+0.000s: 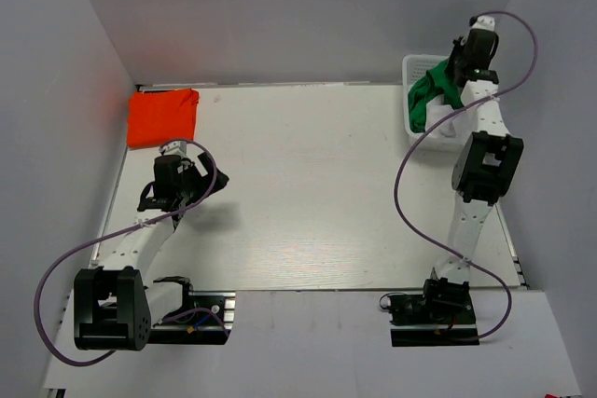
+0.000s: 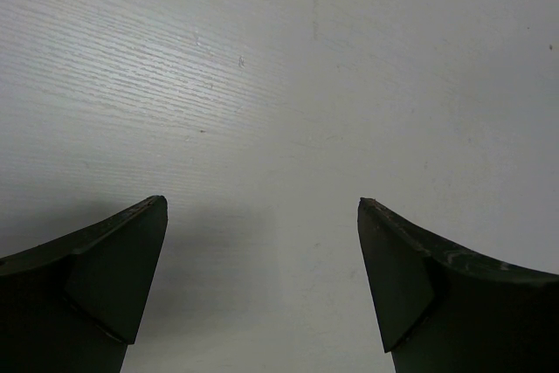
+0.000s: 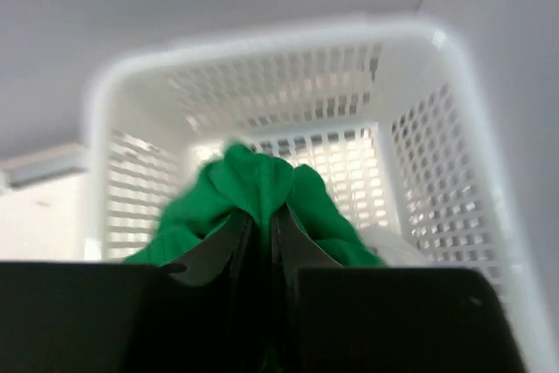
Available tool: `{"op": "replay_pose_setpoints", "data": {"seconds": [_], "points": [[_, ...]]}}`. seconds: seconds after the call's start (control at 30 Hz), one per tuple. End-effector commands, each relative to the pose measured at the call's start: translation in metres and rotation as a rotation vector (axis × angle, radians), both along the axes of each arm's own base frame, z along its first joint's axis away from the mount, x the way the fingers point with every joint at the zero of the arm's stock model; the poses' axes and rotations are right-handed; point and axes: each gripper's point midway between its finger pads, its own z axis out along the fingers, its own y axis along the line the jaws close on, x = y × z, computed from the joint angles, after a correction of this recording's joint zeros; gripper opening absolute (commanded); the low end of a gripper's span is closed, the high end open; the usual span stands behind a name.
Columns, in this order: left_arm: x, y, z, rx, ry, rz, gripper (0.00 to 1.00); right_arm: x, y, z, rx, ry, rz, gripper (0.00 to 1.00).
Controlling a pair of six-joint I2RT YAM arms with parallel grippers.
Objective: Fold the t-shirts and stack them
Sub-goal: Grab crumpled tshirt from bin with the right arm, then move the tshirt to the center of the board
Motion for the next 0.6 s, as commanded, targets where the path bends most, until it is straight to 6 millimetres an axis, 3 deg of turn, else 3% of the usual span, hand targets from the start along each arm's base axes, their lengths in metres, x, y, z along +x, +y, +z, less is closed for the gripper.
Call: {"op": "replay_pose_setpoints", "data": {"seconds": [0.0,0.03,0.2,0.33,0.5,0.57], "points": [[0.006,-0.005,0.017,-0.008,-0.066,-0.031,1.00,-0.025,0.013,0.191,-0.044,-0.380,0.043,0.00],[0.006,-0.005,0.021,-0.008,-0.080,-0.031,1.00,-0.029,0.013,0.201,-0.048,-0.395,0.046,0.00],[0.003,-0.007,0.027,-0.014,-0.101,-0.039,1.00,-0.079,0.022,0.290,-0.087,-0.546,0.065,0.00],[0.002,-0.009,0.033,-0.026,-0.119,-0.042,1.00,-0.115,0.033,0.346,-0.077,-0.660,0.088,0.00],[-0.002,-0.012,0.043,-0.045,-0.153,-0.054,1.00,-0.154,0.074,0.403,-0.008,-0.787,0.276,0.00],[-0.004,-0.014,0.046,-0.052,-0.158,-0.066,1.00,-0.171,0.110,0.413,0.055,-0.788,0.460,0.00]]}}
